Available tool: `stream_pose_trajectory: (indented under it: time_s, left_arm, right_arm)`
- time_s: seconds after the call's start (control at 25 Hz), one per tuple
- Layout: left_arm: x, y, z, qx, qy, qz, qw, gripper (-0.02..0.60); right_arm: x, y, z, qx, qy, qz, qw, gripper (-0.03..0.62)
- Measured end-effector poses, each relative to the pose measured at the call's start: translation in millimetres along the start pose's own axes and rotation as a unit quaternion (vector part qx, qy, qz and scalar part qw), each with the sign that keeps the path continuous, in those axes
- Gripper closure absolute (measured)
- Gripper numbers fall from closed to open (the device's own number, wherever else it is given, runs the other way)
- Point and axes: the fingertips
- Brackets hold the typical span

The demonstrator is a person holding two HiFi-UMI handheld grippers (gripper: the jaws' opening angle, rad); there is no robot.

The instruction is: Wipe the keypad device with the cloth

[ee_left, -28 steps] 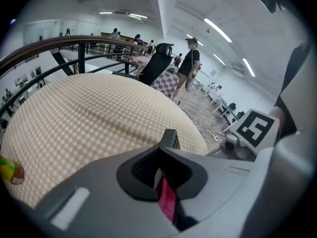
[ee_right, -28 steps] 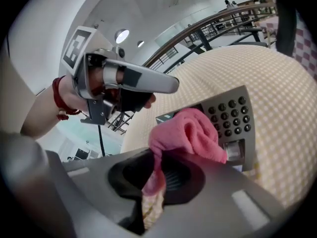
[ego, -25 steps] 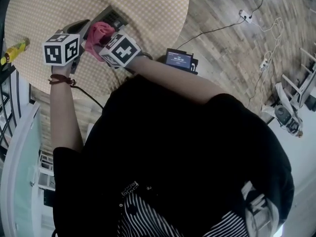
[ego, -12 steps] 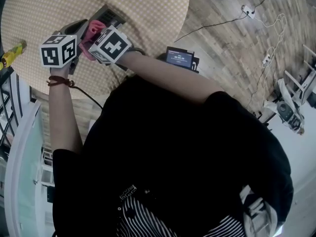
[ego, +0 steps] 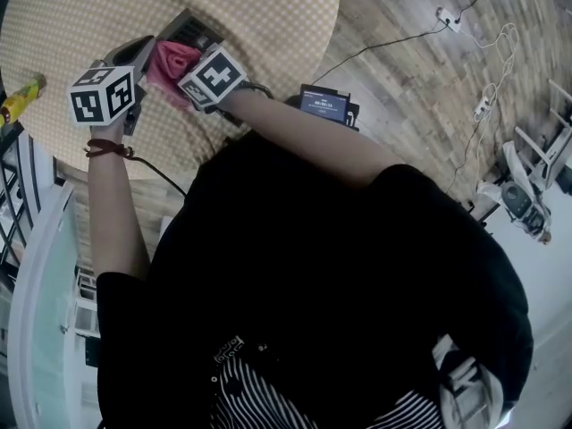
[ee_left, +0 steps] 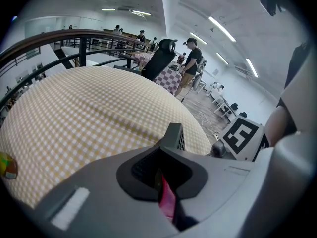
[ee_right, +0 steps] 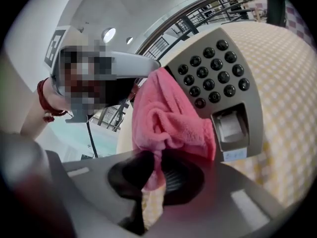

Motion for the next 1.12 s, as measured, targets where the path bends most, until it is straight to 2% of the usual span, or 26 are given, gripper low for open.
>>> stream_pose_trajectory:
  time_s: [0.12,0.4,0.68,0.88,1.0,1.12]
  left_arm:
    - [-2,-1,-1,-0.003,0.010,0.006,0.9999,0.577]
    - [-4,-3,-6,-0.003,0.015,0.009,0.9998,0.577]
    - [-4,-2,-4,-0.008,0.014,0.013,0.9998,0.577]
    - [-3,-1,-5,-0.009,0.014,0.016,0.9997,0.577]
    - [-3,-4,-3,-0.007,0.010,0.014,0.9998,0.578]
    - [-3,-1,0,-0.006,0.006,0.016,0.9998,0.577]
  right_arm:
    - [4,3,-4,0.000,-0.012,0.000,1.000,0.548]
    - [39,58,-25,-0.070,0.006,-0.063,0.996,0.548]
    - [30,51,-22,-0.063,0.019,-0.016,0.998,0.548]
    - [17,26,-12,-0.036,0.002,-0.045,0.998,0.548]
    - [8,7,-4,-0.022,-0.008,-0.038,0.999,0.548]
    - [6,9,-5,-0.019,-0.020,-0.033,0.999,0.548]
Point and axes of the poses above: the fingertips, and each gripper's own axes: z forward along the fingers, x to its left, y out of its top, and after that the axes turned 5 degrees about -y, right-handed
